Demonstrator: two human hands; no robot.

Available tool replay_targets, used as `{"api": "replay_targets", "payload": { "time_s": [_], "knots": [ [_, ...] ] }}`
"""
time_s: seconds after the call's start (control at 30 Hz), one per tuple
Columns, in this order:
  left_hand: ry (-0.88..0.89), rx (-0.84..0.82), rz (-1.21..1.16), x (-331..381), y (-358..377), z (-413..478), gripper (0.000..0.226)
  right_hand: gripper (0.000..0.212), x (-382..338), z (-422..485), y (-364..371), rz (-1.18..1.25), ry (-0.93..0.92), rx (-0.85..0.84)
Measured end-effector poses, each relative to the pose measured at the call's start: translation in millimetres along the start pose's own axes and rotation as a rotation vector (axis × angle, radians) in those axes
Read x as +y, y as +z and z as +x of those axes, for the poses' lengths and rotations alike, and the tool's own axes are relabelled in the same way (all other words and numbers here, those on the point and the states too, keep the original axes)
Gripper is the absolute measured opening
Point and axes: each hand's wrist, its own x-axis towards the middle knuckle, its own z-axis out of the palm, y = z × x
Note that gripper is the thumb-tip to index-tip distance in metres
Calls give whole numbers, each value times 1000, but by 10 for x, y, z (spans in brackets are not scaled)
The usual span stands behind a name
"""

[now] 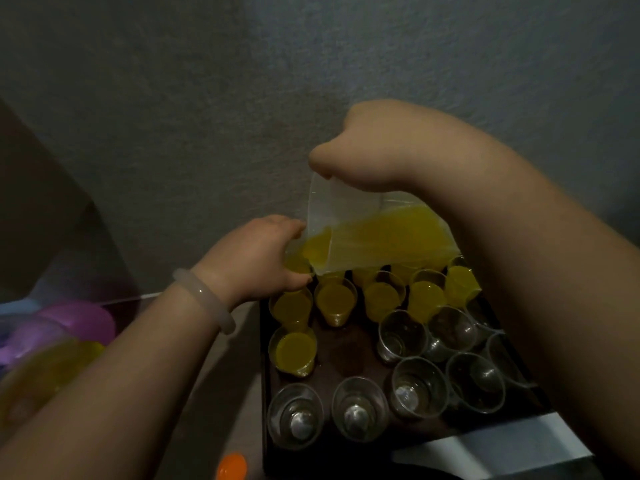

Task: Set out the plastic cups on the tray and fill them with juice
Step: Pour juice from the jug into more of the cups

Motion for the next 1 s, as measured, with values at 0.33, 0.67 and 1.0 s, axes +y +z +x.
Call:
{"api": "replay_targets", "payload": {
  "time_s": [0.33,0.67,1.0],
  "knots": [
    [3,6,-23,-6,-24,-3,75,29,-15,-3,-18,7,-7,-4],
    [-6,10,-22,13,-35,-4,76,30,-42,-12,-48,5,-11,-9],
    [-24,19,-23,15,-50,-3,79,30,-4,-32,-69,17,-4,8]
  ]
}}
